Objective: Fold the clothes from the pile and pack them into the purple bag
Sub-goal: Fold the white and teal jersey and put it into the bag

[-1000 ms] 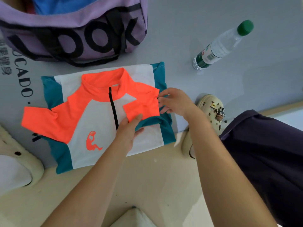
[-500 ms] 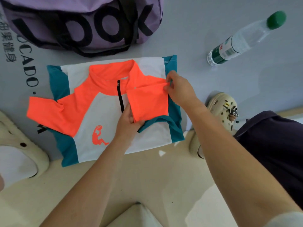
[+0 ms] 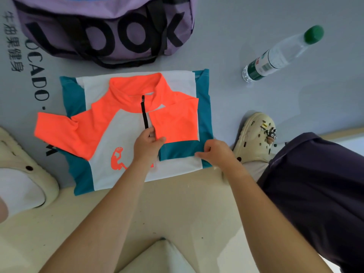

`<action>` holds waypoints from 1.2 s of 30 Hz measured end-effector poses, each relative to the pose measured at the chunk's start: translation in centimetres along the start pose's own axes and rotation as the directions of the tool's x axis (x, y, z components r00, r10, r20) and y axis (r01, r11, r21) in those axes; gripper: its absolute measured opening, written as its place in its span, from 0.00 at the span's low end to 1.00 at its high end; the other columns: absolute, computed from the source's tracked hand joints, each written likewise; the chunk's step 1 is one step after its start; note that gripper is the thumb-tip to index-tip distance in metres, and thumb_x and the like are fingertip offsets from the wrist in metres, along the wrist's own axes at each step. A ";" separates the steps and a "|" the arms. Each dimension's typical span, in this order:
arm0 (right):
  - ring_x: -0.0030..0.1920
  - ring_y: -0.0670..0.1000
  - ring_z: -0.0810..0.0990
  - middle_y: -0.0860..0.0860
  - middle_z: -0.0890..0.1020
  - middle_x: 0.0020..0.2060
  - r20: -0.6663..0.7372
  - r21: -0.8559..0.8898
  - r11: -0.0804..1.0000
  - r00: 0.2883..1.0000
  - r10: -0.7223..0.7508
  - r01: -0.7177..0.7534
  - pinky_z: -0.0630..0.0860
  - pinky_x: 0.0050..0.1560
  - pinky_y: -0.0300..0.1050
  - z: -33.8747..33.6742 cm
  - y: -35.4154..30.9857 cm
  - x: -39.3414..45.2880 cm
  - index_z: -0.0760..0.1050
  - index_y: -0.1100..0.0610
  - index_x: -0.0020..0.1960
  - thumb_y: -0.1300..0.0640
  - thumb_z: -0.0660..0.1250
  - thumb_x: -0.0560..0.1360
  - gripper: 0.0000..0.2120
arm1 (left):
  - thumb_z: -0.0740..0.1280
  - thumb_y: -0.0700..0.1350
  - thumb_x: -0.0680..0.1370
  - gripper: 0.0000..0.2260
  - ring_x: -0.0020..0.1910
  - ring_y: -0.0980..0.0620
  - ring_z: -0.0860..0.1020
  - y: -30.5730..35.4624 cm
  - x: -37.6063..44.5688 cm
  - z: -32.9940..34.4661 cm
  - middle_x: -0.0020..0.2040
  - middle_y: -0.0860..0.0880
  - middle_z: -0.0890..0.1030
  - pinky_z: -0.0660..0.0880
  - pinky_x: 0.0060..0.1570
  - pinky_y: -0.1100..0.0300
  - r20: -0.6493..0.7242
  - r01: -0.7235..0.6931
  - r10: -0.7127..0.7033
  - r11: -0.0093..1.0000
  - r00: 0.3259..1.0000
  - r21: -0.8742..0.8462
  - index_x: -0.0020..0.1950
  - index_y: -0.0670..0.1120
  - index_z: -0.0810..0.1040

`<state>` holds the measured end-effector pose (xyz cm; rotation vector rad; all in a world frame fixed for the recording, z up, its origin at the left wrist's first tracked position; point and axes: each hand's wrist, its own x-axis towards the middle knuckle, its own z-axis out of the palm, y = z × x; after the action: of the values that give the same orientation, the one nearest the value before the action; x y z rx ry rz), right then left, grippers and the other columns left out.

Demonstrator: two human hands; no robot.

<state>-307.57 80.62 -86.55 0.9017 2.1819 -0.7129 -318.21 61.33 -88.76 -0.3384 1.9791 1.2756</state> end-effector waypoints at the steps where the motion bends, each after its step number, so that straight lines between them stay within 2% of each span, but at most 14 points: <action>1: 0.35 0.52 0.74 0.50 0.76 0.35 -0.075 0.077 0.997 0.997 0.026 -0.020 0.70 0.34 0.47 0.1 0.1 -0.2 0.70 0.56 0.41 0.47 0.72 0.72 0.15 | 0.72 0.40 0.74 0.14 0.47 0.51 0.82 -0.1 -0.2 -0.1 0.47 0.49 0.84 0.77 0.52 0.54 0.018 -0.013 0.012 0.999 1.000 0.036 0.59 0.49 0.78; 3: 0.38 0.54 0.77 0.52 0.78 0.37 -0.077 0.103 0.994 0.996 0.044 -0.036 0.73 0.37 0.49 0.5 0.5 -0.4 0.70 0.56 0.44 0.50 0.71 0.73 0.13 | 0.72 0.40 0.73 0.14 0.45 0.52 0.82 -0.2 -0.4 -0.2 0.44 0.52 0.83 0.77 0.50 0.53 0.032 -0.044 0.040 0.990 0.999 0.134 0.54 0.54 0.77; 5: 0.41 0.56 0.78 0.53 0.78 0.38 0.024 -0.012 0.999 0.999 0.039 -0.039 0.75 0.41 0.49 0.8 1.0 -0.3 0.71 0.57 0.41 0.54 0.70 0.73 0.10 | 0.73 0.41 0.71 0.11 0.40 0.53 0.80 -0.1 -0.4 -0.4 0.39 0.53 0.82 0.77 0.47 0.53 0.014 -0.048 0.046 0.974 0.999 0.222 0.45 0.55 0.76; 8: 0.35 0.50 0.74 0.50 0.76 0.33 0.085 -0.059 0.996 0.994 0.076 -0.071 0.69 0.35 0.45 0.2 1.1 0.2 0.70 0.56 0.36 0.46 0.72 0.71 0.16 | 0.74 0.45 0.69 0.07 0.34 0.46 0.76 0.8 0.4 -0.7 0.32 0.45 0.78 0.74 0.39 0.53 -0.015 -0.030 0.035 0.959 0.999 0.283 0.37 0.45 0.77; 10: 0.33 0.48 0.72 0.48 0.75 0.32 -0.016 0.003 0.997 0.997 0.075 -0.075 0.65 0.31 0.44 -0.6 0.4 1.0 0.70 0.55 0.36 0.42 0.71 0.71 0.19 | 0.74 0.49 0.69 0.16 0.32 0.46 0.72 1.2 1.1 -0.7 0.30 0.44 0.72 0.74 0.37 0.53 -0.047 -0.022 0.035 0.965 0.998 0.260 0.36 0.38 0.74; 12: 0.36 0.50 0.72 0.45 0.73 0.33 -0.192 0.142 0.990 0.981 0.038 -0.010 0.64 0.33 0.44 -1.7 -0.8 2.3 0.71 0.54 0.40 0.44 0.70 0.73 0.15 | 0.74 0.50 0.71 0.17 0.31 0.46 0.73 1.3 1.7 -0.7 0.30 0.43 0.74 0.81 0.43 0.47 -0.114 0.031 -0.012 0.985 0.993 0.170 0.37 0.36 0.76; 14: 0.39 0.50 0.73 0.44 0.72 0.35 -0.306 0.280 0.957 0.952 0.010 0.080 0.66 0.38 0.43 -2.7 -2.7 4.0 0.73 0.55 0.51 0.47 0.68 0.76 0.12 | 0.74 0.49 0.72 0.14 0.33 0.42 0.79 1.2 2.1 -0.8 0.31 0.42 0.78 0.81 0.46 0.43 -0.151 0.064 -0.045 0.990 0.987 0.122 0.36 0.39 0.79; 17: 0.41 0.50 0.74 0.45 0.74 0.38 -0.305 0.412 0.901 0.952 -0.002 0.134 0.68 0.43 0.42 -3.7 -5.7 6.8 0.73 0.56 0.57 0.47 0.68 0.76 0.16 | 0.73 0.49 0.74 0.10 0.35 0.44 0.81 0.9 2.4 -1.0 0.31 0.47 0.80 0.80 0.44 0.48 -0.130 0.022 0.007 0.975 0.991 0.221 0.34 0.47 0.80; 22: 0.41 0.54 0.72 0.47 0.71 0.34 -0.270 0.232 0.967 0.962 -0.036 0.102 0.60 0.35 0.41 -4.7 -7.0 9.5 0.71 0.57 0.41 0.55 0.68 0.74 0.08 | 0.72 0.50 0.75 0.09 0.37 0.51 0.77 0.8 3.2 -1.8 0.33 0.53 0.77 0.70 0.38 0.59 -0.072 -0.132 0.185 0.879 0.980 0.459 0.38 0.48 0.78; 25: 0.43 0.54 0.73 0.50 0.74 0.39 -0.322 0.242 0.966 0.947 -0.010 0.092 0.63 0.39 0.43 -4.5 -6.9 8.9 0.69 0.57 0.45 0.55 0.67 0.74 0.08 | 0.71 0.50 0.76 0.10 0.36 0.51 0.76 0.9 3.2 -2.4 0.32 0.54 0.75 0.70 0.35 0.57 -0.028 -0.196 0.247 0.830 0.969 0.523 0.39 0.47 0.77; 28: 0.50 0.60 0.74 0.58 0.76 0.51 -0.524 0.058 0.987 0.846 -0.100 0.153 0.72 0.44 0.53 -2.1 -7.8 6.7 0.69 0.61 0.57 0.51 0.66 0.75 0.17 | 0.69 0.50 0.76 0.09 0.43 0.47 0.77 0.5 2.8 -3.8 0.41 0.50 0.77 0.73 0.36 0.53 -0.087 -0.292 0.453 0.697 0.887 0.656 0.45 0.45 0.75; 31: 0.65 0.63 0.71 0.59 0.74 0.65 -0.604 -0.297 0.910 0.681 -0.414 0.290 0.71 0.59 0.60 2.0 -9.6 4.5 0.70 0.60 0.67 0.47 0.61 0.76 0.24 | 0.67 0.52 0.76 0.16 0.63 0.37 0.73 -1.6 2.7 -5.9 0.63 0.42 0.76 0.71 0.58 0.41 -0.083 -0.311 0.682 0.435 0.727 0.845 0.60 0.45 0.78; 33: 0.75 0.62 0.61 0.56 0.65 0.75 -0.498 -0.396 0.850 0.696 -0.517 0.347 0.59 0.70 0.65 4.9 -10.6 4.2 0.65 0.53 0.74 0.44 0.58 0.78 0.27 | 0.62 0.56 0.78 0.24 0.73 0.34 0.64 -3.2 2.8 -7.4 0.75 0.42 0.67 0.60 0.68 0.35 -0.057 -0.227 0.648 0.346 0.759 0.910 0.72 0.49 0.72; 36: 0.78 0.61 0.52 0.52 0.56 0.78 -0.402 -0.438 0.832 0.753 -0.520 0.341 0.51 0.72 0.69 8.0 -10.4 5.0 0.56 0.47 0.78 0.39 0.53 0.80 0.29 | 0.57 0.61 0.79 0.28 0.77 0.34 0.54 -5.7 3.0 -9.2 0.80 0.45 0.57 0.55 0.70 0.31 -0.029 -0.137 0.506 0.287 0.862 0.948 0.79 0.56 0.60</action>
<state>-315.20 70.69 -92.95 0.4093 2.9362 -0.2842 -321.13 51.17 -92.61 0.5246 2.8176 0.0352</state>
